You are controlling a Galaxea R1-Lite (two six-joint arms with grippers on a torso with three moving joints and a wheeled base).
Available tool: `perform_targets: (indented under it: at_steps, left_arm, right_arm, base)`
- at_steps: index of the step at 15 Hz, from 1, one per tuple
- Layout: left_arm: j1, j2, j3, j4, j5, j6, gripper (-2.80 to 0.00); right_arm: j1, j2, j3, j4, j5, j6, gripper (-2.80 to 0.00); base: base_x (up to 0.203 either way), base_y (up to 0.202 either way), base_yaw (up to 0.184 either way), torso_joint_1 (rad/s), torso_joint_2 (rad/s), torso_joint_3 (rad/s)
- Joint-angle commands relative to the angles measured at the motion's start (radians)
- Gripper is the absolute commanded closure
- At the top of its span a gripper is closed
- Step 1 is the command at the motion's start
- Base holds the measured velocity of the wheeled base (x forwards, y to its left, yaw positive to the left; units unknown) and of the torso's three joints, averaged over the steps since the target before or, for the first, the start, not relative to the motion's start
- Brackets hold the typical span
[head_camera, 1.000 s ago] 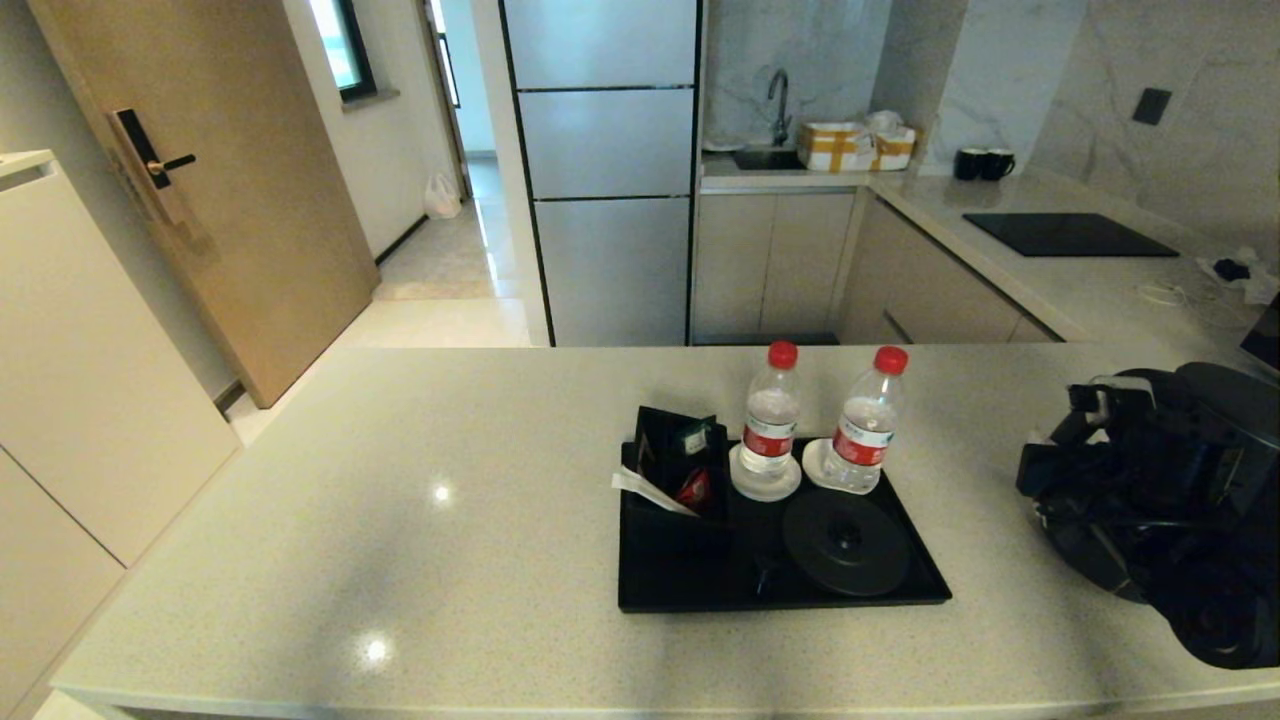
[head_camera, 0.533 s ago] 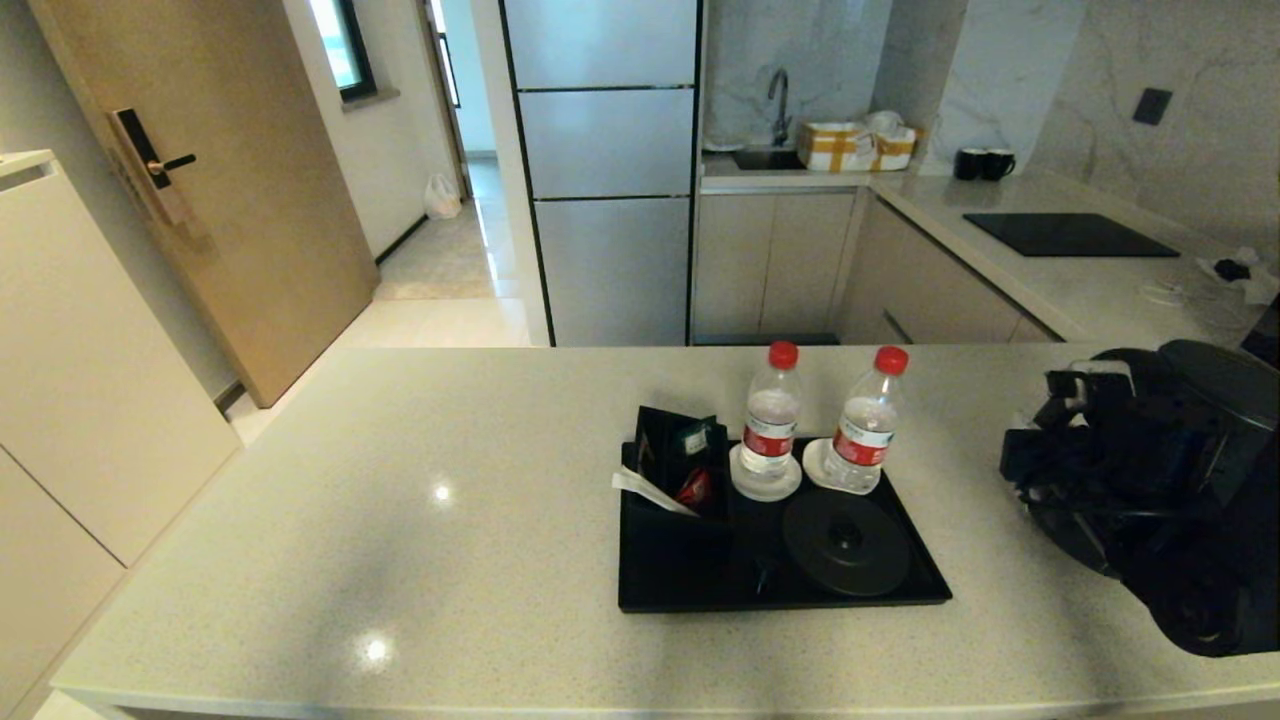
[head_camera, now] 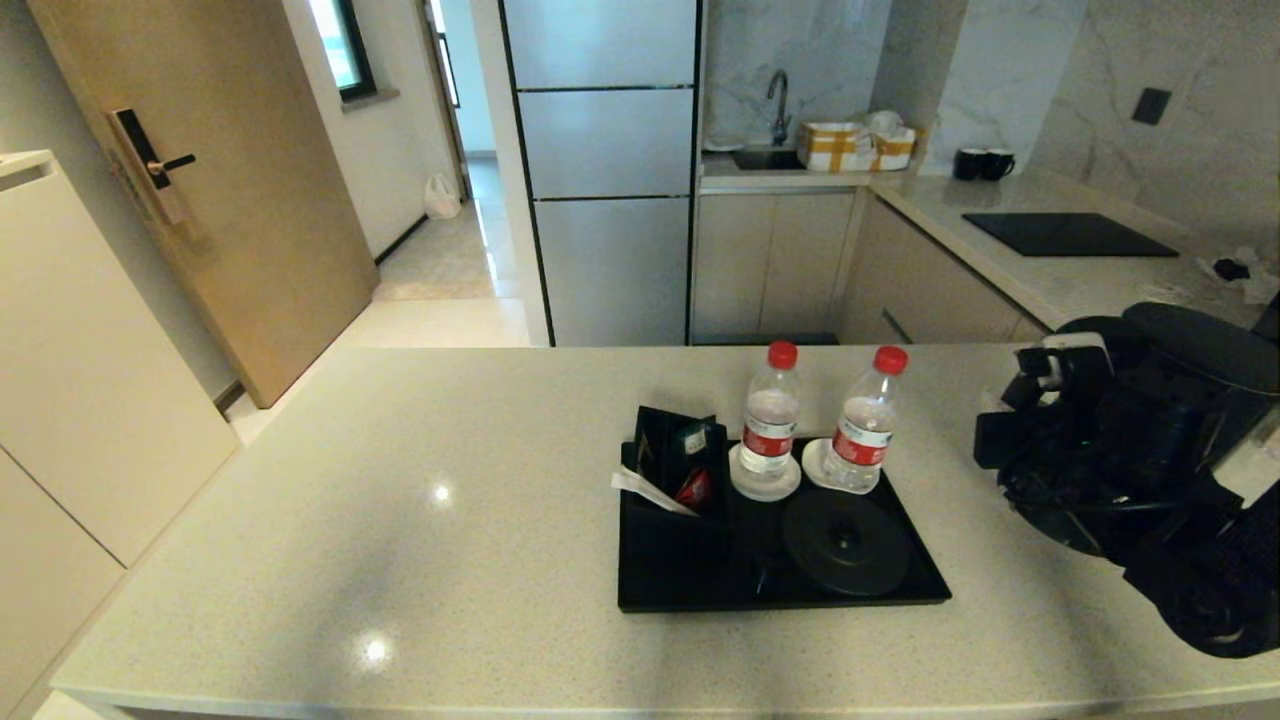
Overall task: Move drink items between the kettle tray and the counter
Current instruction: Return the kettle to its original position
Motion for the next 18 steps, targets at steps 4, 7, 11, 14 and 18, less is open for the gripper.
perform_targets:
  at_steps: [4,7,11,14,18]
  left_arm:
    - [0.0,0.001,0.0,0.0,0.001,0.0,0.0]
    - [0.0,0.001,0.0,0.0,0.001,0.0,0.0]
    - [0.0,0.001,0.0,0.0,0.001,0.0,0.0]
    - [0.0,0.001,0.0,0.001,0.001,0.0,0.0]
    - [0.0,0.001,0.0,0.0,0.001,0.0,0.0]
  right_arm:
    - [0.196,-0.021,0.007,-0.014,-0.136,-0.053,0.0]
    - [0.288,-0.018,0.029,-0.014,-0.182,-0.083,0.0]
    - [0.372,-0.02,0.045,-0.006,-0.233,-0.096,0.0]
    - [0.455,0.002,0.036,-0.006,-0.261,-0.088,0.0]
    - [0.521,0.025,0.015,-0.007,-0.29,-0.079,0.0]
  base:
    - [0.0,0.0,0.0,0.0,0.0,0.0]
    - [0.0,0.0,0.0,0.0,0.0,0.0]
    - [0.0,0.0,0.0,0.0,0.0,0.0]
    - [0.0,0.0,0.0,0.0,0.0,0.0]
    - [0.0,0.0,0.0,0.0,0.0,0.0]
